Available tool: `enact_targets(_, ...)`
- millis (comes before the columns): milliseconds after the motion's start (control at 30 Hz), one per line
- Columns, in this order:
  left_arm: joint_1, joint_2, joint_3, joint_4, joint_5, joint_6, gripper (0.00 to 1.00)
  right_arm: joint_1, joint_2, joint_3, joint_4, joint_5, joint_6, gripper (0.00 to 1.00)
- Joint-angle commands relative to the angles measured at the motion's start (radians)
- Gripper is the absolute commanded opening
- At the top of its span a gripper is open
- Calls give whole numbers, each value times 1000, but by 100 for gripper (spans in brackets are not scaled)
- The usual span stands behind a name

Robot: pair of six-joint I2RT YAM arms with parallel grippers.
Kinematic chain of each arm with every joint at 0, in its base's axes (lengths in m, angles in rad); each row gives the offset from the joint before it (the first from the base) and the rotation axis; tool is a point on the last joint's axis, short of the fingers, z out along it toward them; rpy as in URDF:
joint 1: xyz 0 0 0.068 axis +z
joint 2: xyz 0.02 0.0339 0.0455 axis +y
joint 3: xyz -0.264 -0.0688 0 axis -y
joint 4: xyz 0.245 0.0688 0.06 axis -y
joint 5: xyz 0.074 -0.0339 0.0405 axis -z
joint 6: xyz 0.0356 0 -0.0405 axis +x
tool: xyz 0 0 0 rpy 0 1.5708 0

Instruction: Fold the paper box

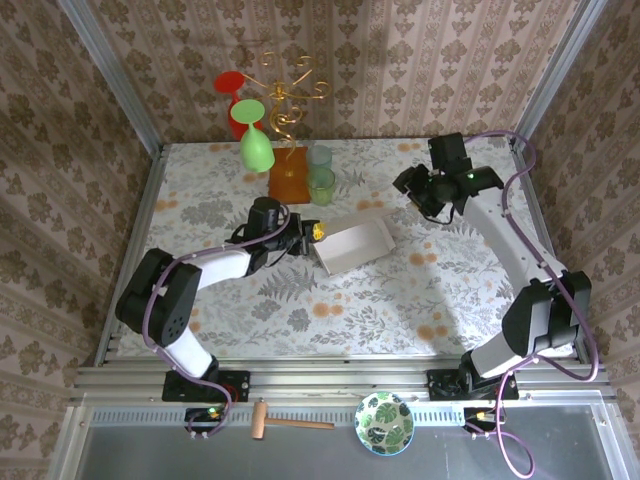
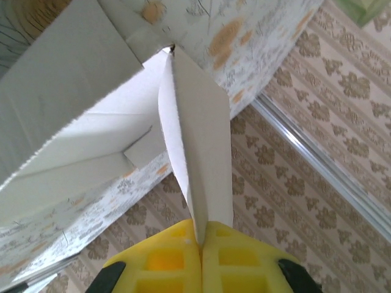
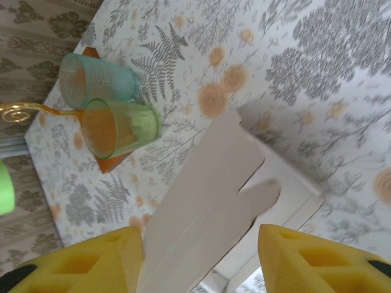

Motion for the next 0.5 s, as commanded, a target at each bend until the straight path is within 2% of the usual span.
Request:
enact_targets(0,11,12,-6,57,95,41,0,-35,111,43,-75,-24,-165,53)
enact_targets(200,30,28,-2,101,167,46,0,-63,300,180,-117,-136,-272,50)
enact_targets(333,38,23,-1,82,166,54,0,-75,360,227,-133,-200,-291,46)
enact_targets(467,39,39,15,86,162,54,0,-73,362,200,-97,-260,-269,43)
